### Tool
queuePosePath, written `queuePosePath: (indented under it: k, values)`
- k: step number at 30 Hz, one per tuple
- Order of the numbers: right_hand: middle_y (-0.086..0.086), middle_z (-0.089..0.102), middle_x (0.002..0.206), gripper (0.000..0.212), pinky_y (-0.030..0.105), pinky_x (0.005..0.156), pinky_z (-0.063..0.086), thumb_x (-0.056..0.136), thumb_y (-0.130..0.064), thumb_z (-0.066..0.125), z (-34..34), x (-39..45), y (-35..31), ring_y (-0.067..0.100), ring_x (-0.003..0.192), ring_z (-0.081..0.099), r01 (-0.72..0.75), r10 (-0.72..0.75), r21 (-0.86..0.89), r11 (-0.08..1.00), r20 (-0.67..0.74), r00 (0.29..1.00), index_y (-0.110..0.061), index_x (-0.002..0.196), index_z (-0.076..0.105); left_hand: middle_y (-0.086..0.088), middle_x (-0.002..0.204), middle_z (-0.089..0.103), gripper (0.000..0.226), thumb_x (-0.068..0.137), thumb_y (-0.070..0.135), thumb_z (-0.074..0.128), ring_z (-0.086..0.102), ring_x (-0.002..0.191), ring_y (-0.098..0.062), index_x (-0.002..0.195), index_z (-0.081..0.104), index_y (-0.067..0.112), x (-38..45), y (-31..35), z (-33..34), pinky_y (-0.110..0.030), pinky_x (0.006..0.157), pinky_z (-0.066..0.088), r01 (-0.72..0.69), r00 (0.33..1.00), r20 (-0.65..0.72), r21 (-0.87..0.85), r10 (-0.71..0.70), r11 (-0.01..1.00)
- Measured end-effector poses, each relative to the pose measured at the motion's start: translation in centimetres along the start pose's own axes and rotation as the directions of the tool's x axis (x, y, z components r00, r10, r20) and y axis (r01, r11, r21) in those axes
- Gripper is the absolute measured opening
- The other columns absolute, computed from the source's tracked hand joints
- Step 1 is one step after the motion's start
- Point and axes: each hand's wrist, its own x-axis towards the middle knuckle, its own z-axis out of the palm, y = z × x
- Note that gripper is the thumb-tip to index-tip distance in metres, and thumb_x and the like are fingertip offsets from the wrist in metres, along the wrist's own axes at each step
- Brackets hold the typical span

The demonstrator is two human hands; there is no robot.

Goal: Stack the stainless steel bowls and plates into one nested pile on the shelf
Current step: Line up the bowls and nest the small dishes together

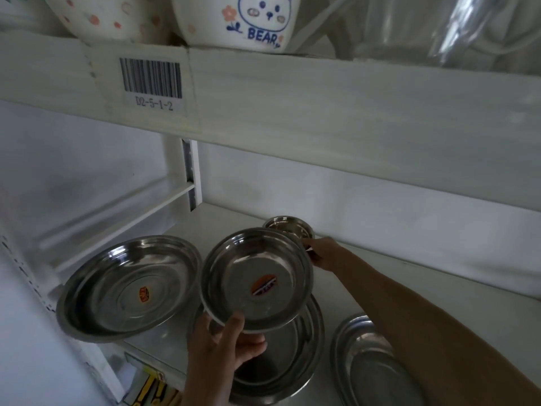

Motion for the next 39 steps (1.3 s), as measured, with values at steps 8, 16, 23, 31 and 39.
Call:
queuePosePath:
  k: [8, 16, 23, 31, 39]
  values:
    - [0.014, 0.055, 0.064, 0.016, 0.016, 0.031, 0.041, 0.09, 0.008, 0.057, -5.1, -5.8, -0.7, 0.018, 0.044, 0.056, 0.038, -0.04, -0.033, 0.999, -0.073, 0.997, 0.004, 0.074, 0.055, -0.017, 0.056, 0.069, 0.01, 0.091, 0.002, 0.052, 0.068, 0.046, -0.022, 0.098, 0.058, 0.003, -0.3, 1.3, 4.5, -0.031, 0.045, 0.057, 0.003, 0.996, 0.084, 0.003, -0.003, 1.0]
    - [0.016, 0.059, 0.067, 0.004, 0.023, 0.04, 0.052, 0.09, 0.008, 0.055, -10.9, -8.8, 0.2, 0.016, 0.038, 0.061, 0.034, -0.026, 0.088, 0.996, -0.086, 0.996, 0.005, 0.092, 0.055, -0.018, 0.071, 0.072, 0.023, 0.091, 0.01, 0.055, 0.072, 0.061, -0.022, 0.11, 0.058, -0.002, -2.0, 0.9, 9.0, -0.029, 0.055, 0.057, -0.004, 0.982, 0.187, 0.045, -0.004, 0.999]
    - [0.021, 0.066, 0.079, 0.03, 0.03, 0.051, 0.058, 0.089, 0.004, 0.06, -16.6, -11.8, 1.2, 0.024, 0.059, 0.068, 0.035, -0.018, 0.133, 0.991, -0.122, 0.992, 0.011, 0.117, 0.055, -0.016, 0.066, 0.072, 0.025, 0.09, 0.009, 0.056, 0.071, 0.056, -0.021, 0.11, 0.059, -0.005, -3.9, -0.5, 12.4, -0.028, 0.05, 0.056, 0.044, 0.965, 0.254, 0.066, -0.059, 0.997]
    - [0.025, 0.067, 0.08, 0.028, 0.028, 0.047, 0.057, 0.092, -0.01, 0.064, -23.5, -16.1, 3.7, 0.027, 0.06, 0.067, 0.032, 0.005, 0.148, 0.988, -0.24, 0.971, 0.011, 0.109, 0.056, -0.029, 0.087, 0.07, 0.039, 0.09, 0.013, 0.057, 0.072, 0.062, -0.023, 0.123, 0.051, -0.007, -6.9, -3.0, 15.5, -0.026, 0.051, 0.056, 0.1, 0.937, 0.321, 0.13, -0.137, 0.986]
    - [0.027, 0.065, 0.081, 0.035, 0.033, 0.05, 0.06, 0.091, -0.006, 0.063, -30.8, -21.5, 7.5, 0.031, 0.065, 0.066, 0.046, 0.049, 0.217, 0.975, -0.412, 0.91, 0.014, 0.118, 0.051, -0.02, 0.063, 0.067, 0.021, 0.093, 0.007, 0.051, 0.067, 0.047, -0.019, 0.098, 0.062, -0.011, -10.0, -6.2, 19.9, -0.027, 0.047, 0.057, 0.162, 0.904, 0.371, 0.163, -0.212, 0.973]
